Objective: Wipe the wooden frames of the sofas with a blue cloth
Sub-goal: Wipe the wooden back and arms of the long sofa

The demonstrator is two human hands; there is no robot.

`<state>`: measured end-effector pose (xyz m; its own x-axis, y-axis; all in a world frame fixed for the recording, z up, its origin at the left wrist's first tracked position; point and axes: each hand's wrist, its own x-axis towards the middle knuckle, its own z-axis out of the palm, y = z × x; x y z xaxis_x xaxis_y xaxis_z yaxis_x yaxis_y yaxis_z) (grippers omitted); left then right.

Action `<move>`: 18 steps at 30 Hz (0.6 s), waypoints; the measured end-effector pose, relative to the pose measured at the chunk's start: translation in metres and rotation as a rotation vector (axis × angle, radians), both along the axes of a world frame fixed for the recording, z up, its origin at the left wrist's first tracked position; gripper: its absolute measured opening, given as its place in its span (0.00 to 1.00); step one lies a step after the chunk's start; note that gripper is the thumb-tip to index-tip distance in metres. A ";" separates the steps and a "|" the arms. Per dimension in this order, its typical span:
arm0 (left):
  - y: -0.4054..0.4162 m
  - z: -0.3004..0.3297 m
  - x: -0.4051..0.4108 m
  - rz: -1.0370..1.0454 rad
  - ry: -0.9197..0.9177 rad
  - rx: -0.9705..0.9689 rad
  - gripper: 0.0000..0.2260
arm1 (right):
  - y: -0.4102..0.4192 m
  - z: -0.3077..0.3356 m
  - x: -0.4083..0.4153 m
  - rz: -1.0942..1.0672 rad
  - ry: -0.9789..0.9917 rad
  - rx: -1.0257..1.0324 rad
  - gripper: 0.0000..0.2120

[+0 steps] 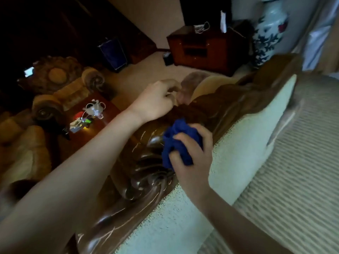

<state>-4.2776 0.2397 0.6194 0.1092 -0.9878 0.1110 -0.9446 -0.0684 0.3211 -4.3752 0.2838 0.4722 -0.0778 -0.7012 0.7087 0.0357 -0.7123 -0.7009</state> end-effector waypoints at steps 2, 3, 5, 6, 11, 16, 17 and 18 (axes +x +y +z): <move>-0.001 -0.007 -0.009 -0.122 -0.019 -0.006 0.18 | 0.020 -0.037 0.002 -0.041 0.050 0.052 0.12; -0.001 -0.010 -0.011 -0.165 -0.050 -0.007 0.17 | 0.029 -0.053 0.003 -0.053 0.066 0.115 0.12; -0.002 -0.014 -0.011 -0.195 -0.068 -0.043 0.17 | 0.041 -0.067 0.004 -0.071 0.046 0.240 0.12; -0.002 -0.014 -0.011 -0.189 -0.064 -0.066 0.17 | 0.041 -0.065 0.006 -0.084 0.024 0.273 0.12; -0.001 -0.015 -0.011 -0.222 -0.137 -0.158 0.12 | -0.008 0.019 0.010 -0.129 -0.129 0.306 0.16; -0.002 -0.015 -0.012 -0.189 -0.179 -0.216 0.12 | -0.046 0.039 0.011 -0.131 -0.151 0.372 0.15; -0.002 -0.016 -0.012 -0.187 -0.184 -0.213 0.13 | -0.037 0.031 0.013 -0.161 -0.177 0.371 0.16; -0.002 -0.016 -0.012 -0.192 -0.186 -0.212 0.14 | -0.024 0.020 0.016 -0.178 -0.210 0.370 0.16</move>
